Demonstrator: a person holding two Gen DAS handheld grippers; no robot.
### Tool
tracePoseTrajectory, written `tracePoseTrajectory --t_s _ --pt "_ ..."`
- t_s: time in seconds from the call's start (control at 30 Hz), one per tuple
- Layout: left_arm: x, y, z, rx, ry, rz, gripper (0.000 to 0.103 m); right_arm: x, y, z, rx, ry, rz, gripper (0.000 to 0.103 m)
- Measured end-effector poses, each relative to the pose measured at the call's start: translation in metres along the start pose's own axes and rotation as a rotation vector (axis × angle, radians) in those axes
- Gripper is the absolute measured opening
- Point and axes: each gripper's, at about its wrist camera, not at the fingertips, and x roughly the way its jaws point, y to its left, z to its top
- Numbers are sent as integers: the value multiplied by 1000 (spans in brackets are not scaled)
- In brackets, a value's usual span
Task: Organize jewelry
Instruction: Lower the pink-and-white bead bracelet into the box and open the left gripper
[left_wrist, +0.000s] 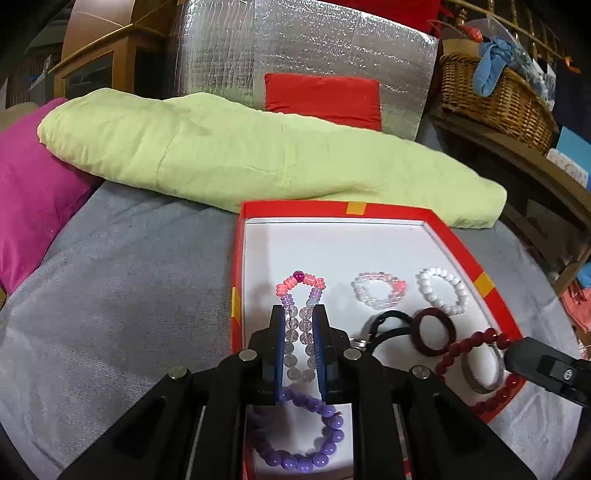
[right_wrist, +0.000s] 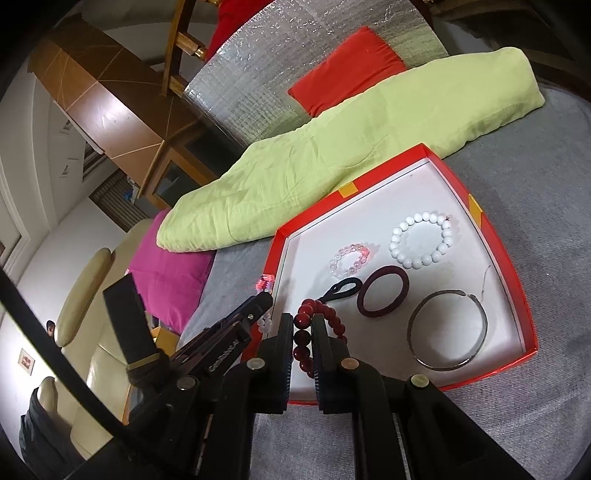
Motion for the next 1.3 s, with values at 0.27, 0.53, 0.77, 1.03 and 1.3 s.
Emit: tracePoseTrajectory --t_s 0.27,0.53,0.77,1.03,1.3 --pt "1 -4 2 34 -3 15 15 2 -2 1 5 -3 -6 10" --pt "0 -7 3 54 -2 22 15 3 -1 0 8 -1 -2 10" --pt "5 -10 2 62 12 18 15 3 0 1 13 -3 1 10" --pt "19 -11 2 68 71 2 15 -6 -1 2 8 -9 16 10" --pt "28 -9 8 33 98 -46 15 -5 -7 2 21 0 6 10"
